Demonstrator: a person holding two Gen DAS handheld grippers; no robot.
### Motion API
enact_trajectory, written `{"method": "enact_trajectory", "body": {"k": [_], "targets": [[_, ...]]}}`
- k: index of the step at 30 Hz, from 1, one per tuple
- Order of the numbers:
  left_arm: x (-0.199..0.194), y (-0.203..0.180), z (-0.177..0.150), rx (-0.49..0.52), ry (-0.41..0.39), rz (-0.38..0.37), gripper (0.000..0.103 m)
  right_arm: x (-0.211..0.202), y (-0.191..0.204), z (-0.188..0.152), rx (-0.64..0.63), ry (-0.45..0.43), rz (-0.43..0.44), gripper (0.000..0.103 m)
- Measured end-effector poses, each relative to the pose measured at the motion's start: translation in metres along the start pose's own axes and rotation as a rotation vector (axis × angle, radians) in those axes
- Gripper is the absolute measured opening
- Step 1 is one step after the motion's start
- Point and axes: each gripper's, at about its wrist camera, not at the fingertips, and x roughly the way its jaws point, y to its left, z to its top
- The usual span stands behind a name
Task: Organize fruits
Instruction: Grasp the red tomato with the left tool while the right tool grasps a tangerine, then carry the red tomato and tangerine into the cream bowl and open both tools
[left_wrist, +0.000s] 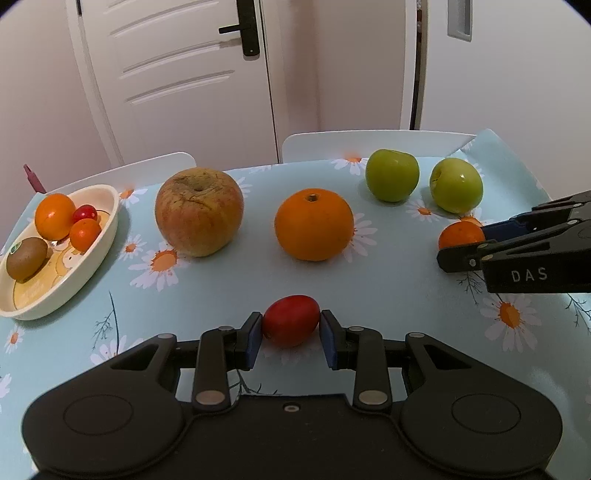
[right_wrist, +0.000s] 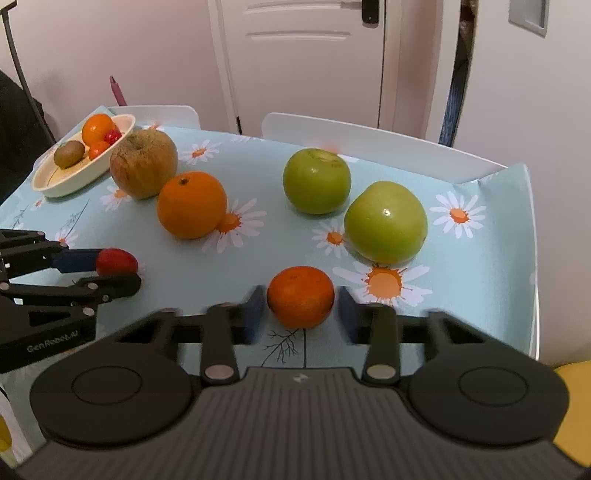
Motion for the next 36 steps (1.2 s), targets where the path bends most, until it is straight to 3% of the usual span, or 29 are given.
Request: {"method": "enact_trajectory", "body": {"k": [11, 19, 28, 36], "targets": [[-0.031, 0.012, -0.002, -0.057, -0.029, 0.024, 0.037, -0.021, 0.015, 0.011, -0.015, -0.011, 0.027, 0.052], [-0.075, 0.033, 0.003, -0.093, -0.068, 0.069, 0.037, -0.047, 0.05, 0.035, -0.063, -0.048, 0.086, 0.052], [-0.114, 0.085, 0.011, -0.12, -0.115, 0.147, 0.037, -0.064, 0.102, 0.073, -0.097, -0.098, 0.143, 0.052], [-0.124, 0.142, 0.018, -0.129, -0.127, 0.175, 0.037, -0.057, 0.155, 0.102, -0.094, -0.104, 0.156, 0.052]]}}
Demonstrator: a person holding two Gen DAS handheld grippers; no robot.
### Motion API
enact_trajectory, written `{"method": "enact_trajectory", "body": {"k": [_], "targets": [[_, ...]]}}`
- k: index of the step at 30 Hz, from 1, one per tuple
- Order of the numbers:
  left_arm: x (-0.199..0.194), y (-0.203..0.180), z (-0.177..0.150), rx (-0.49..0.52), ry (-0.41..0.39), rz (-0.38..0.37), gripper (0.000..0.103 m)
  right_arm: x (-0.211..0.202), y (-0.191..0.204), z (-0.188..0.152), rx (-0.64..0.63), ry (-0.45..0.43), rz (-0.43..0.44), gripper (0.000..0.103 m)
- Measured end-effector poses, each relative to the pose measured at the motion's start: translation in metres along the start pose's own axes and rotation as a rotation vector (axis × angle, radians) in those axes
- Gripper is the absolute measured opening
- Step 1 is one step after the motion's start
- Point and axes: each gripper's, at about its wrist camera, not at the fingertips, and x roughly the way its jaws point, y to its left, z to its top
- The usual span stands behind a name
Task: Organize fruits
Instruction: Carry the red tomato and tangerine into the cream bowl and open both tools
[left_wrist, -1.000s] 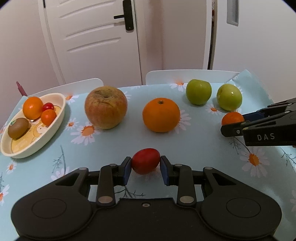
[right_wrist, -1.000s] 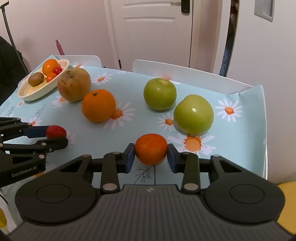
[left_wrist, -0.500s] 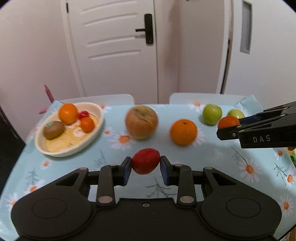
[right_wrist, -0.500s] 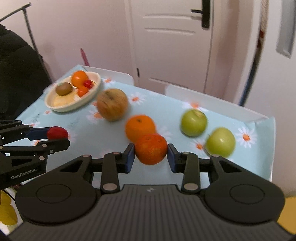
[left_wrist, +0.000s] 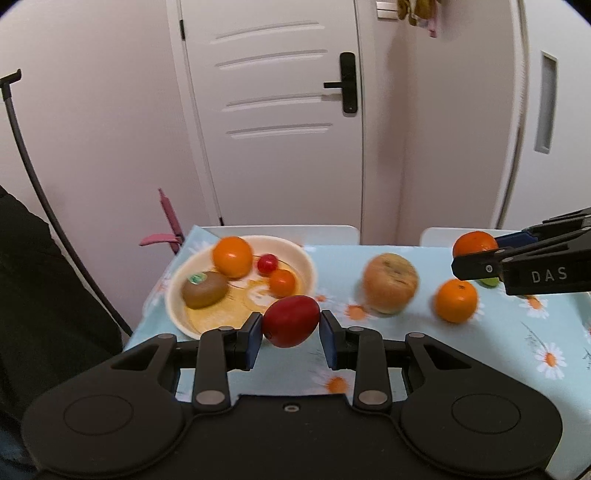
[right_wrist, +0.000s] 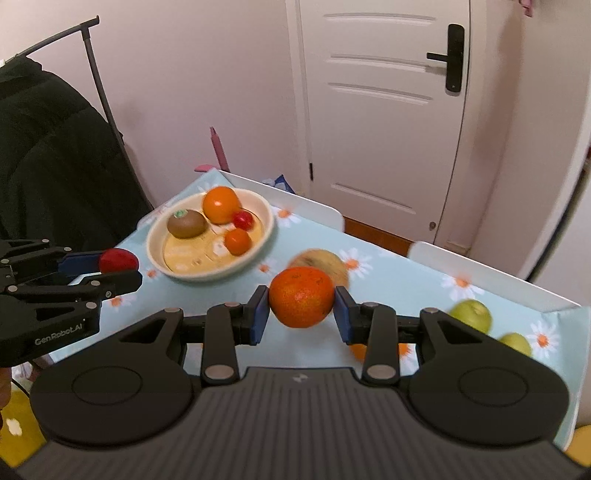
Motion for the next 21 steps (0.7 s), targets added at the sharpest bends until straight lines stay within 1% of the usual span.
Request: {"method": "enact_trajectory", "body": {"k": [4, 10, 16, 21], "targets": [[0.012, 0.028, 0.005, 0.004, 0.012, -0.008, 0.037, 0.018, 0.021, 0.011, 0.027, 0.015, -0.005, 0.052], [0.041, 0.067, 0.009, 0.033, 0.032, -0.034, 0.037, 0.049, 0.049, 0.022, 0.055, 0.045, -0.032, 0.052], [0.076, 0.097, 0.008, 0.069, 0.062, -0.063, 0.037, 0.08, 0.071, 0.03, 0.08, 0.07, -0.067, 0.052], [0.104, 0.113, 0.006, 0.096, 0.089, -0.097, 0.037, 0.102, 0.085, 0.035, 0.096, 0.092, -0.096, 0.052]]}}
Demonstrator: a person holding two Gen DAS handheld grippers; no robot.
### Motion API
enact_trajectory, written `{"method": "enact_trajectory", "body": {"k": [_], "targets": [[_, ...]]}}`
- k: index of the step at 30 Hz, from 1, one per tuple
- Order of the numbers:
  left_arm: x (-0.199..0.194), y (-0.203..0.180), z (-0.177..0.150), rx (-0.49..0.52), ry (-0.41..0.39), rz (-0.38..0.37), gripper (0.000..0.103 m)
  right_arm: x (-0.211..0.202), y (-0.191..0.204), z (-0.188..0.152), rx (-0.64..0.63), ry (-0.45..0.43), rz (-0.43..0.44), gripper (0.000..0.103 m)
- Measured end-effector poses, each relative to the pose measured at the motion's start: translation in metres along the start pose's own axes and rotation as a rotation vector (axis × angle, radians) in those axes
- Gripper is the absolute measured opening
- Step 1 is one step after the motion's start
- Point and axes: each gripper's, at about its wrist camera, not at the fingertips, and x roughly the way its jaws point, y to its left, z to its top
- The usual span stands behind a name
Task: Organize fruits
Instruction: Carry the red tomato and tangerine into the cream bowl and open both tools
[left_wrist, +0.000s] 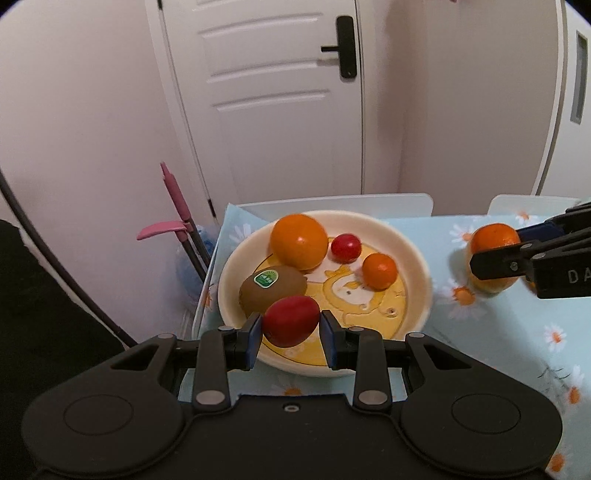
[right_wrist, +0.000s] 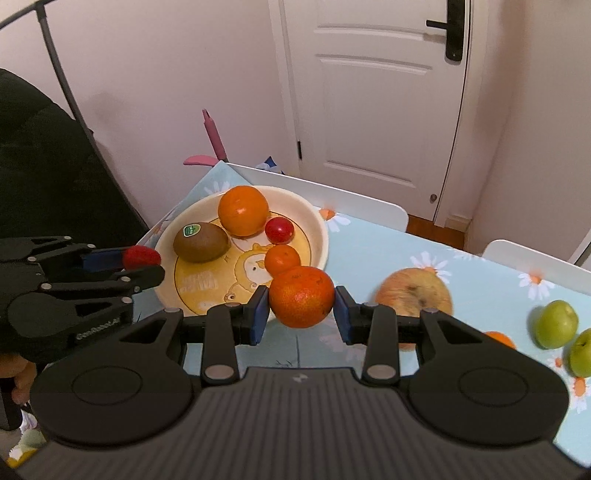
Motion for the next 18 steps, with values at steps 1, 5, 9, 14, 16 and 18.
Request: {"method": "enact_trajectory", "body": {"k": [1, 5, 9, 14, 16, 18], "targets": [[0.007, 0.003, 0.0, 0.006, 0.006, -0.008, 0.037, 0.004, 0.003, 0.001, 0.005, 0.003, -0.006, 0.052], [0.026, 0.012, -0.001, 0.018, 0.029, -0.037, 0.037, 0.018, 0.013, 0.004, 0.023, 0.017, -0.025, 0.052], [0.041, 0.015, 0.0, 0.042, 0.057, -0.056, 0.037, 0.029, 0.019, 0.006, 0.04, 0.028, -0.037, 0.052], [0.051, 0.016, -0.001, 0.061, 0.082, -0.085, 0.037, 0.034, 0.021, 0.007, 0.048, 0.035, -0.051, 0.052], [0.051, 0.016, -0.002, 0.06, 0.082, -0.094, 0.049, 0.035, 0.02, 0.008, 0.051, 0.036, -0.054, 0.052], [0.047, 0.017, -0.001, 0.062, 0.063, -0.109, 0.079, 0.034, 0.019, 0.01, 0.053, 0.037, -0.055, 0.052]]}}
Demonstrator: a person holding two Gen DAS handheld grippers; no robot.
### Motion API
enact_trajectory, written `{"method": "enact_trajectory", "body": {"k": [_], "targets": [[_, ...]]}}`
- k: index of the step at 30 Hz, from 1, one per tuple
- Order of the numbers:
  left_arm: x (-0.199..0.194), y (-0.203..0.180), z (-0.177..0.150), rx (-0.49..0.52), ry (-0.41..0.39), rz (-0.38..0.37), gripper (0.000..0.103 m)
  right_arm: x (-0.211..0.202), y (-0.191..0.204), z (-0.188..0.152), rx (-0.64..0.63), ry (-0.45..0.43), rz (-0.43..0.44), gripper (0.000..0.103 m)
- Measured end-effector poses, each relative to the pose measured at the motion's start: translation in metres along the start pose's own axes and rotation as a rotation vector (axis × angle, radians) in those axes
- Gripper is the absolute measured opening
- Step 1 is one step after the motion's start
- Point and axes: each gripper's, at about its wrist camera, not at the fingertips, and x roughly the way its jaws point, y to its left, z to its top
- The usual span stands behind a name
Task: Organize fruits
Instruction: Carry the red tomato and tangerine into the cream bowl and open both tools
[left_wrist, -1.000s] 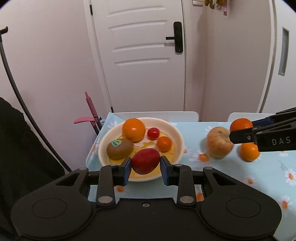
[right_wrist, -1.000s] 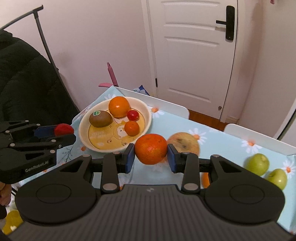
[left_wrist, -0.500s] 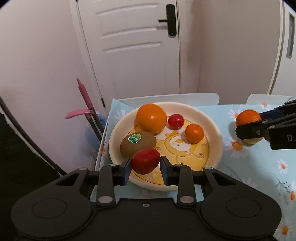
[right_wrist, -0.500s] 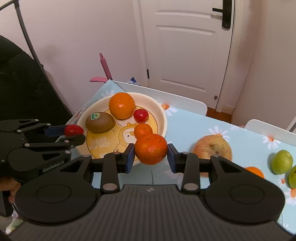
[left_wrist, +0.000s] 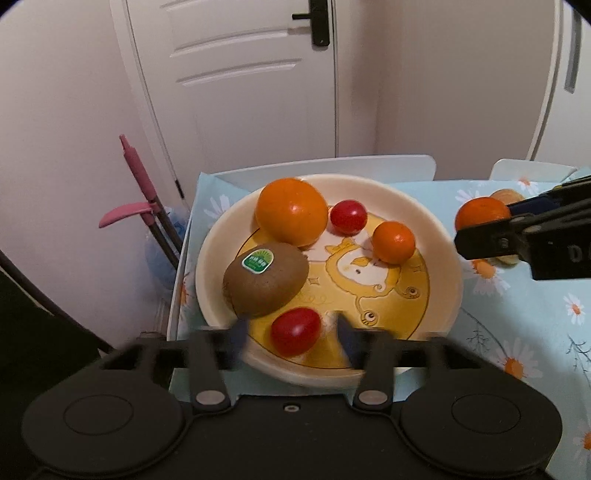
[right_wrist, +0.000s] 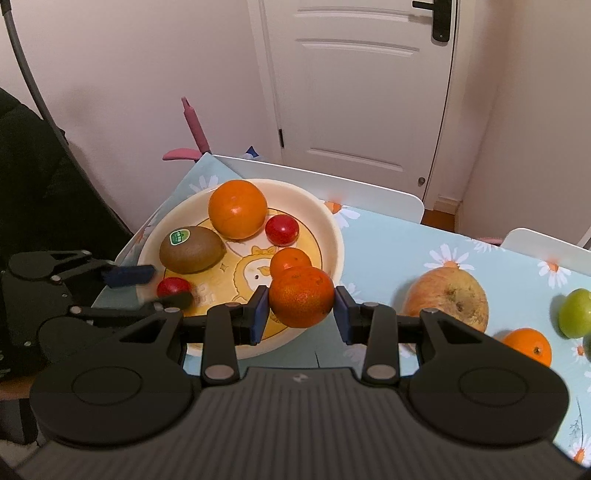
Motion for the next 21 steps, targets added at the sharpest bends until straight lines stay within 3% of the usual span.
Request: {"method": "enact_trajectory", "body": {"k": [1, 2, 13, 21], "targets": [[-0.004, 0.0, 0.0, -0.001, -0.014, 0.007, 0.093, 0.0, -0.001, 0.001, 0.0, 0.0, 0.002, 0.052], [-0.008, -0.001, 0.0, -0.003, -0.028, 0.014, 0.095, -0.001, -0.002, 0.001, -0.003, 0.0, 0.004, 0.052], [-0.034, -0.006, -0.002, -0.033, -0.033, 0.044, 0.096, 0.002, -0.005, 0.01, -0.063, 0.014, 0.064, 0.052], [-0.04, -0.007, -0.006, -0.064, -0.02, 0.055, 0.096, 0.028, 0.003, 0.007, -0.127, 0.071, 0.111, 0.052]]}}
